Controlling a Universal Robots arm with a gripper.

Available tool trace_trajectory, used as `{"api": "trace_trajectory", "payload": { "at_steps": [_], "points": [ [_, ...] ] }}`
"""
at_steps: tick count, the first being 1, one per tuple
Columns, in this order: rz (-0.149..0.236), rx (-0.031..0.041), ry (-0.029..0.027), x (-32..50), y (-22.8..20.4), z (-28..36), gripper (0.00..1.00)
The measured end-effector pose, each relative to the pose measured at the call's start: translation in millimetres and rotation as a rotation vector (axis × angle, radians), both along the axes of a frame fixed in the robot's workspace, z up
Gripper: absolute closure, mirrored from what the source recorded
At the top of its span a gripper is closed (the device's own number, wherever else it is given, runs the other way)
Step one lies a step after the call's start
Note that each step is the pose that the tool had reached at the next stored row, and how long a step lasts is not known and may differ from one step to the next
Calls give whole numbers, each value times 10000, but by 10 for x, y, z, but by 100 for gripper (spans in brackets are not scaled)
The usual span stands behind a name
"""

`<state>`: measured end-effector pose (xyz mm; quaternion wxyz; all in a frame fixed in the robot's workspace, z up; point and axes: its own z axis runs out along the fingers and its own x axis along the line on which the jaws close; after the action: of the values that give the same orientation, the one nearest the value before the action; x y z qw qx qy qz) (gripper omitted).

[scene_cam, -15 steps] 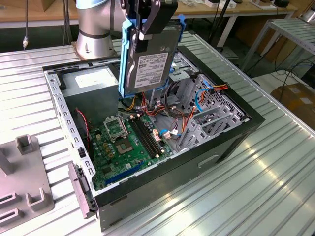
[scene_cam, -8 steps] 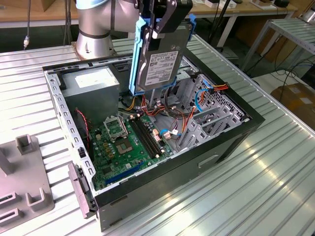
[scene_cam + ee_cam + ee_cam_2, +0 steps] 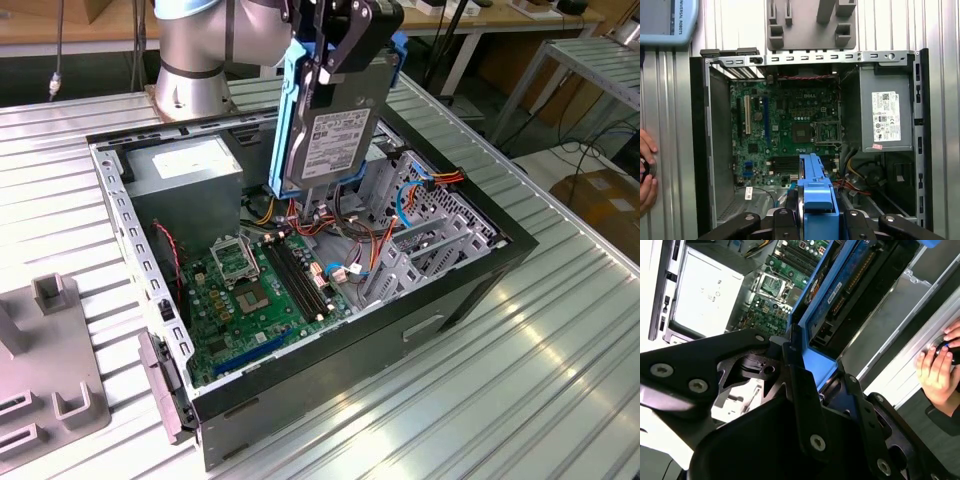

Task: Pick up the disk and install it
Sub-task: 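Insert the disk into the insertion slot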

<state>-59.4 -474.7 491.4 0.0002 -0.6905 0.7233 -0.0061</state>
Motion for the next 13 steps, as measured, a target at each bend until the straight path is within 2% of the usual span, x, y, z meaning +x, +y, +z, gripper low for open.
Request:
{"api": "trace_trajectory", "payload": {
  "at_steps": [3,7,10,13],
  "points": [
    [-4,1,17,21,-63,0,63],
    [-9,0,31,72,-110,0,63],
    [-13,0,42,188,-150,0,63],
    [-15,-10,44,206,-256,-6,63]
  ]
}}
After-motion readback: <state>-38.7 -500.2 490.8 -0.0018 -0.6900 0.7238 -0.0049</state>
